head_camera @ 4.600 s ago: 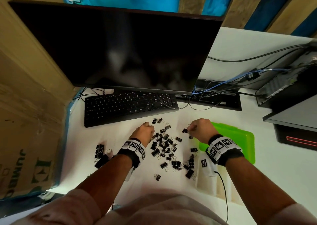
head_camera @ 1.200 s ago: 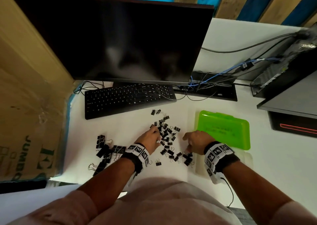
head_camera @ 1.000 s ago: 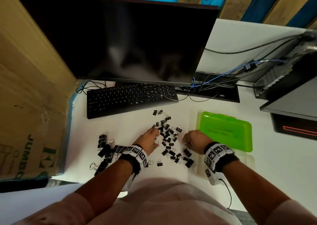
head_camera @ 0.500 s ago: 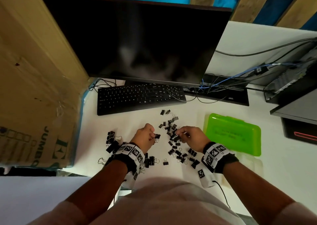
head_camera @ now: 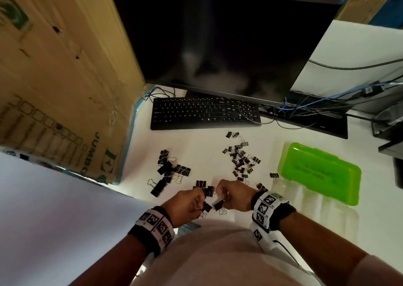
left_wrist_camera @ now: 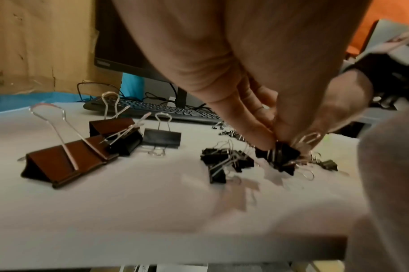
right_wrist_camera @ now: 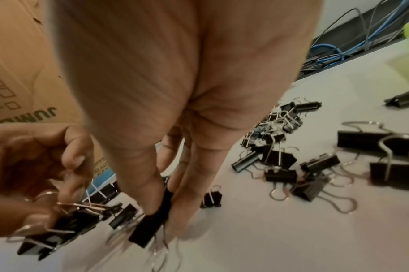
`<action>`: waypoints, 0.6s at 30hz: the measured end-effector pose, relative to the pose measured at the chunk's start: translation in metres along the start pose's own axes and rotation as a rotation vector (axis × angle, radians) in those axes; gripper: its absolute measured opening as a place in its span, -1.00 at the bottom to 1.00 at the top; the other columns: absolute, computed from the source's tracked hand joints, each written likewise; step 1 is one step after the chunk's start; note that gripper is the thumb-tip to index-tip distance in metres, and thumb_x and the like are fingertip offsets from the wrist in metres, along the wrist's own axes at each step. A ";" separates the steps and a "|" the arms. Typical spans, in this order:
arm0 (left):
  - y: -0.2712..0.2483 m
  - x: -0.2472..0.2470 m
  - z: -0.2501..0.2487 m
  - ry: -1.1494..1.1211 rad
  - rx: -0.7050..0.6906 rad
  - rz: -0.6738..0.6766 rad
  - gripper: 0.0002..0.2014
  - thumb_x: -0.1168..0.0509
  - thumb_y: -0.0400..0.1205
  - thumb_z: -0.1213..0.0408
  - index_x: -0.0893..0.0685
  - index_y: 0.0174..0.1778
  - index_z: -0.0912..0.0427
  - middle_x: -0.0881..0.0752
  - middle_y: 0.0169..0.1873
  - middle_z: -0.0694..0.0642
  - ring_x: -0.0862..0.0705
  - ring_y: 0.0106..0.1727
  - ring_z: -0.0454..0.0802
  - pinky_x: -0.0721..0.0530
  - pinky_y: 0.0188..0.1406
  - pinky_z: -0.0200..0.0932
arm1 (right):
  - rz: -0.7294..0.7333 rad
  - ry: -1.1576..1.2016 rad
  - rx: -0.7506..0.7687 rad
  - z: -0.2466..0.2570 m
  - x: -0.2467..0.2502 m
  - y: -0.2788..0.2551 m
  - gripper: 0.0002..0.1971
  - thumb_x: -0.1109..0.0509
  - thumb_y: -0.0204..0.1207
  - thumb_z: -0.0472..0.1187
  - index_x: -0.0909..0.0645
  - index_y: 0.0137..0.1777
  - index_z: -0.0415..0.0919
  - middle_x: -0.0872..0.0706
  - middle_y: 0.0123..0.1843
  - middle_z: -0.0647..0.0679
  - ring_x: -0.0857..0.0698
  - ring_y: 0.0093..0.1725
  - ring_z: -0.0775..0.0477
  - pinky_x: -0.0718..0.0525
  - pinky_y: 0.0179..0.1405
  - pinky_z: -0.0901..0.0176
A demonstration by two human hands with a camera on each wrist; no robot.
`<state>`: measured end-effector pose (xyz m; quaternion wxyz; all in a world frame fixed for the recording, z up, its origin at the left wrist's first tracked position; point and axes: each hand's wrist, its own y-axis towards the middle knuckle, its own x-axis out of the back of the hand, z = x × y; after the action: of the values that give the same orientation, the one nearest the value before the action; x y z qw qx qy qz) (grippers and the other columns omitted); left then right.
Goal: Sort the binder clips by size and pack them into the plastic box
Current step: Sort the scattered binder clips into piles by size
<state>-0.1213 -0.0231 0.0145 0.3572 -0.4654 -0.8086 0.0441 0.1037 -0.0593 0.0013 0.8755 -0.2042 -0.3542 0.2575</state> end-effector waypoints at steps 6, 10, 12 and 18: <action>0.003 -0.015 0.001 0.147 0.021 -0.017 -0.75 -0.38 0.54 0.32 -0.49 0.07 0.10 -0.60 -0.09 -0.05 -0.61 -0.09 -0.05 -0.61 -0.06 -0.20 | -0.021 -0.063 0.009 0.010 -0.009 0.004 -0.67 -0.40 0.40 -0.37 -0.47 0.15 -0.21 -0.61 -0.09 0.02 -0.59 -0.13 0.01 -0.56 -0.12 0.20; 0.007 -0.021 0.004 0.165 0.050 -0.051 -0.70 -0.40 0.53 0.31 -0.49 0.13 0.16 -0.57 0.03 0.04 -0.55 -0.07 -0.07 -0.55 -0.04 -0.22 | -0.063 -0.050 0.023 0.013 -0.012 0.006 -0.70 -0.35 0.43 -0.40 -0.48 0.15 -0.22 -0.60 -0.06 0.03 -0.57 -0.13 0.03 -0.45 -0.17 0.33; 0.008 -0.021 0.006 0.127 0.078 -0.064 -0.62 -0.44 0.49 0.34 -0.49 0.17 0.17 -0.53 0.06 0.01 -0.55 -0.07 -0.05 -0.58 -0.02 -0.20 | -0.080 -0.032 0.026 0.013 -0.012 0.007 -0.71 -0.31 0.44 -0.44 -0.48 0.15 -0.24 -0.61 -0.06 0.02 -0.57 -0.14 0.03 -0.42 -0.28 0.46; -0.001 -0.007 0.019 -0.119 0.158 -0.234 -0.54 -0.35 0.48 0.55 -0.41 0.03 -0.11 -0.52 -0.06 0.02 -0.60 -0.18 -0.12 -0.66 -0.22 -0.30 | -0.160 -0.015 0.014 0.007 -0.003 0.006 -0.76 -0.25 0.47 -0.46 -0.57 0.07 -0.22 -0.65 -0.08 -0.02 -0.61 -0.18 0.01 -0.46 -0.30 0.50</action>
<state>-0.1318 -0.0244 -0.0026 0.3471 -0.3350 -0.8710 0.0933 0.0952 -0.0553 0.0009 0.8920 -0.1672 -0.3740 0.1909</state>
